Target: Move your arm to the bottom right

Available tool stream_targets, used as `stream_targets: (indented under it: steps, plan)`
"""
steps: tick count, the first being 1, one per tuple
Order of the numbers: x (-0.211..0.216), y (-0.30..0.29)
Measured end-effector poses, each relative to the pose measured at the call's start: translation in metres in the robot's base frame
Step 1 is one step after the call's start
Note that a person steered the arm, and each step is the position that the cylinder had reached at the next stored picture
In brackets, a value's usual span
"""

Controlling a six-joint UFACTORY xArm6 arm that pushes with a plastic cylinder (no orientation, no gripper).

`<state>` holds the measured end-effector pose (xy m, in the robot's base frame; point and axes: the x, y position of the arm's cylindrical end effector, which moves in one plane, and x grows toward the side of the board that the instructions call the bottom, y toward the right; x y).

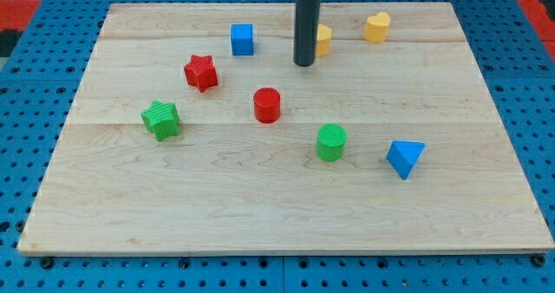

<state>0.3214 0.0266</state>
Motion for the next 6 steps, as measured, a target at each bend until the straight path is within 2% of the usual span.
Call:
stream_targets:
  steps: [1,3,5,6]
  plan:
    - [-0.031,0.0]
    - [-0.036,0.059]
    - [0.026,0.091]
    - [0.103,0.147]
